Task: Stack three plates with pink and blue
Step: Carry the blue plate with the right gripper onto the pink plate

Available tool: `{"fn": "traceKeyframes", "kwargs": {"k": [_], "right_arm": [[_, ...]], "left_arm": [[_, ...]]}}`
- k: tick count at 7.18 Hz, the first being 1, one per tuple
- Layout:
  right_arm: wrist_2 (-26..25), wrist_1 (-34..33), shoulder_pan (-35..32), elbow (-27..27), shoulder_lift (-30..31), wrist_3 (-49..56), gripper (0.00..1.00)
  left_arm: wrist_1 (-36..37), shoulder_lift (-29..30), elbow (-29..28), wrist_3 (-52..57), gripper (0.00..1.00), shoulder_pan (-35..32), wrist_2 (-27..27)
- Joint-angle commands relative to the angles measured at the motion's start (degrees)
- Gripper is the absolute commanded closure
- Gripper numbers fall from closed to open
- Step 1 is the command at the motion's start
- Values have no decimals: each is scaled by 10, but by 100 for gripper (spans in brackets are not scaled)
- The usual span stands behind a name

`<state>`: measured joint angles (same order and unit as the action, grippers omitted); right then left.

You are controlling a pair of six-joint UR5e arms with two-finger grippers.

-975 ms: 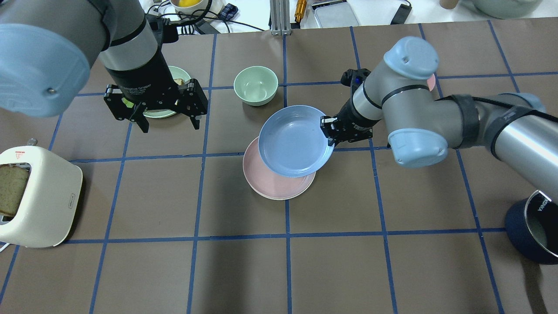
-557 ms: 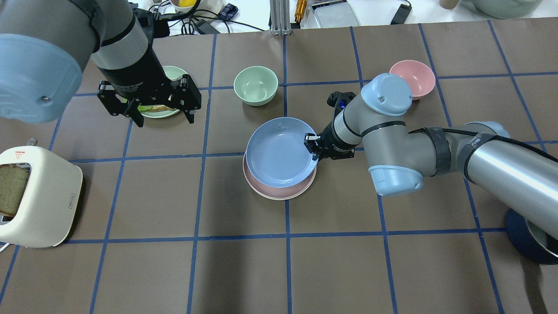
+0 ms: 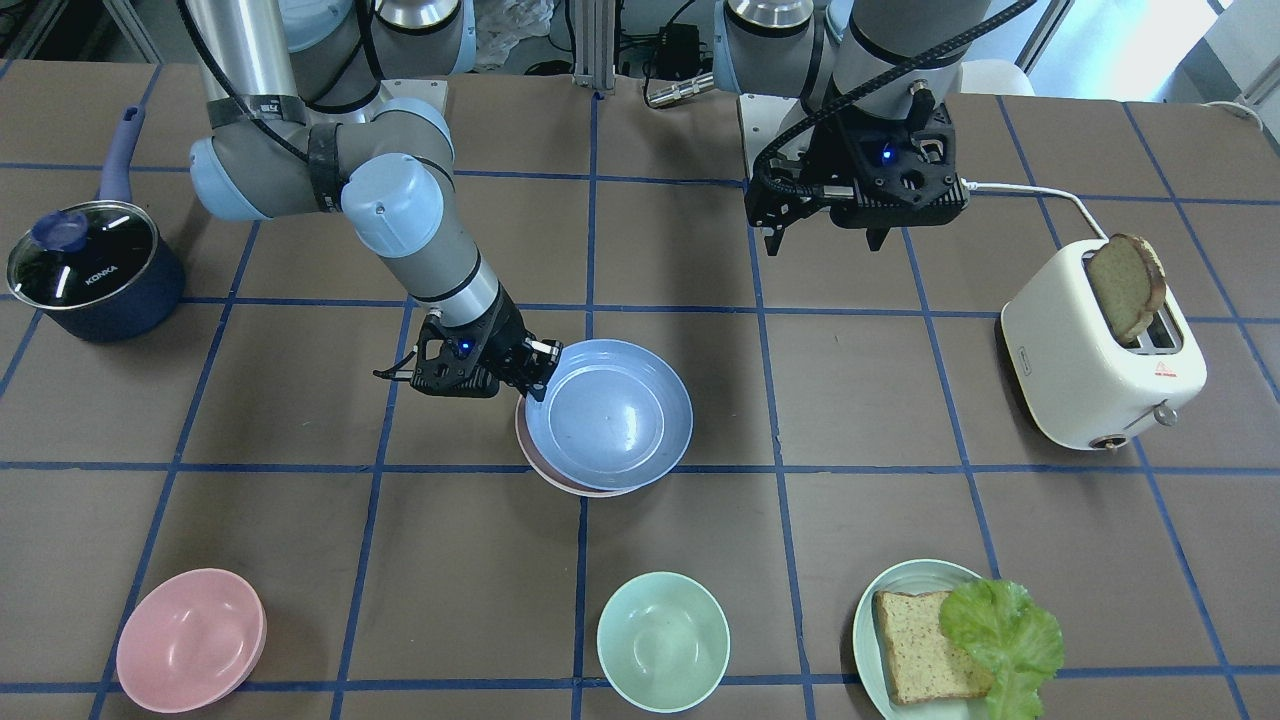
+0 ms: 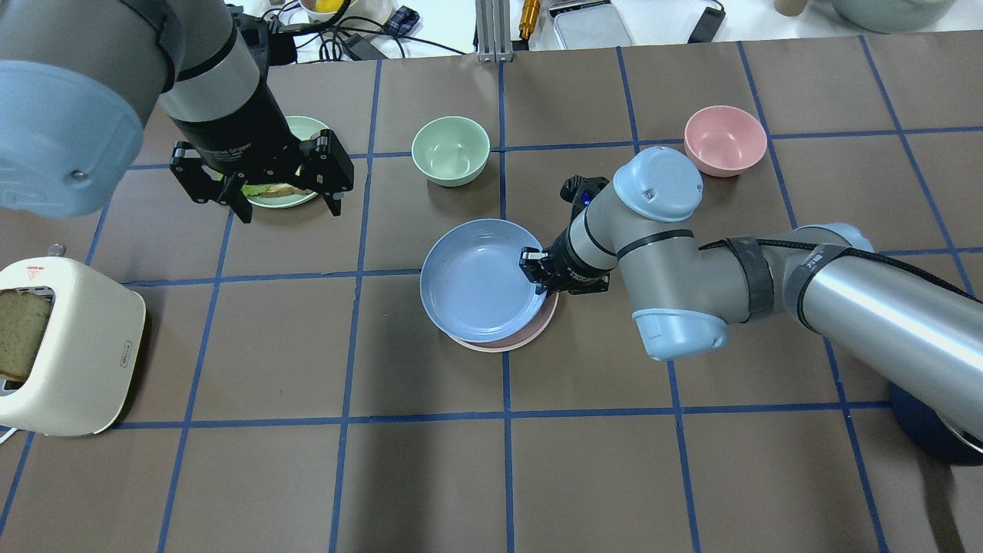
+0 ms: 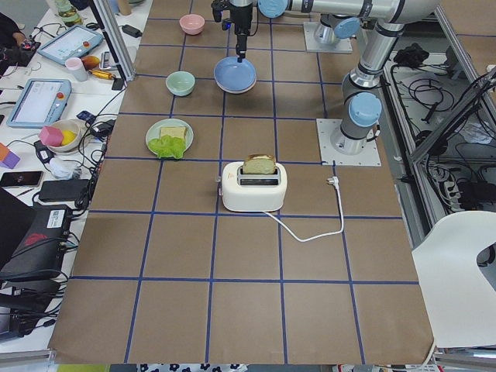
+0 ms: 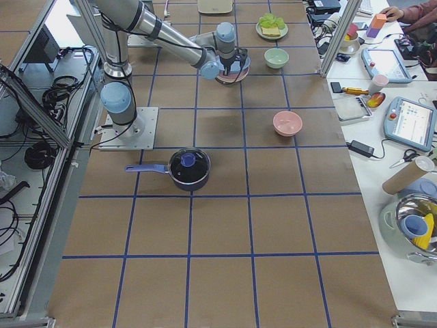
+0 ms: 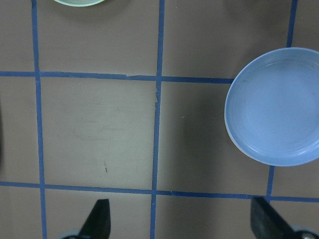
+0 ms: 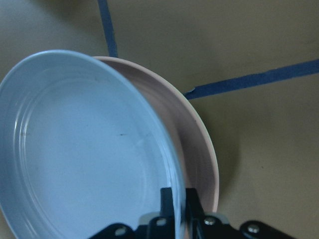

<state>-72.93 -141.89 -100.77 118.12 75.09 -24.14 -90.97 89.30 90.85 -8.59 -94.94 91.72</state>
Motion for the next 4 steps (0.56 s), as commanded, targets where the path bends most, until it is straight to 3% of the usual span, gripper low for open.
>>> {"fn": "traceKeyframes", "kwargs": {"k": [1,3,4], "right_arm": [[-9,-1,7,-2,-2,10,20],[-66,2,23,-14,2,44,16],[-75,13,33,-46,3,74,9]], "left_arm": [[1,0,-1,0,0,0,0],[0,0,-1,-2,0,0,0],[0,0,-1,-3,0,0,0]]}}
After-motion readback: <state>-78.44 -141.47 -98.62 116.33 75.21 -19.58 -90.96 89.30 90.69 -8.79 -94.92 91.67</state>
